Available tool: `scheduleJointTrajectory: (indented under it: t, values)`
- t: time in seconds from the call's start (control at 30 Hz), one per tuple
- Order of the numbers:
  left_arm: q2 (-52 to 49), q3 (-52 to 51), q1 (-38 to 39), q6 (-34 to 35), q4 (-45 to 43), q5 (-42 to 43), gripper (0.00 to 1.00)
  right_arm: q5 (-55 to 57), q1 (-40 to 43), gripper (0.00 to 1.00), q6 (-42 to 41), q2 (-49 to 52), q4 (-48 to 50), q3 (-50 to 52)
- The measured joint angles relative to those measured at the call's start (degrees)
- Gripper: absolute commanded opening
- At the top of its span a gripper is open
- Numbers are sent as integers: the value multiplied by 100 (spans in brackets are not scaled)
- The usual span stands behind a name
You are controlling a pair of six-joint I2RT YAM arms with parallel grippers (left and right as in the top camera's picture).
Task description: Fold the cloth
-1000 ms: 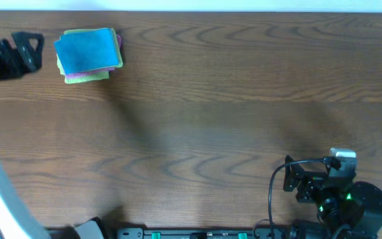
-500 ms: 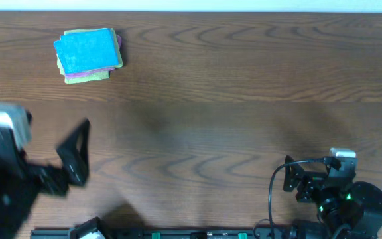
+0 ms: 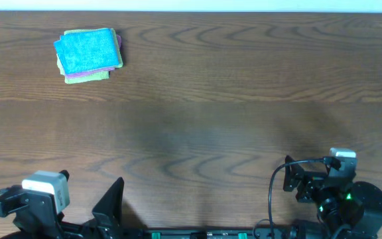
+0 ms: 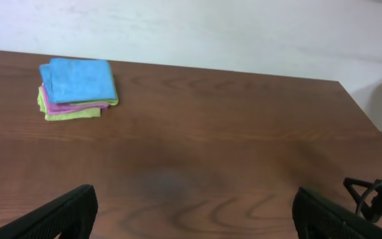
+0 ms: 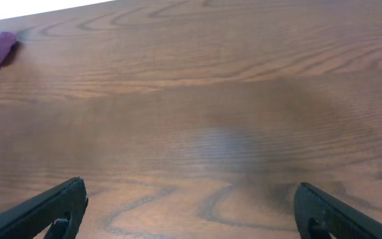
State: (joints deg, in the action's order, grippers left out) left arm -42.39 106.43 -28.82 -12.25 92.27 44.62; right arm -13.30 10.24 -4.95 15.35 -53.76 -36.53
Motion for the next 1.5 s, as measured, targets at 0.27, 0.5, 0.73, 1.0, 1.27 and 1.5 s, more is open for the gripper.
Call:
scheduleJointTrajectory:
  t: [0.27,0.5,0.73,1.0,1.27,1.5]
  values:
    - [2,0,0,0,0,-63,95,0,0,99,0,2,-2,0]
    - [2,0,0,0,0,-136,95,0,0,99,0,0,-2,0]
    - [2,0,0,0,0,-146,95,0,0,99,0,2,-2,0]
    - [15,-2,229,0,-48,-199,95,0,0,99,0,2,-2,0]
    - [662,-15,1161,-540,-1261,-216,95,0,0,99,2,2,-2,0]
    - [1840,-859,1709,-1912,-2057,-225,95,-2,0,99,0,0,-2,2]
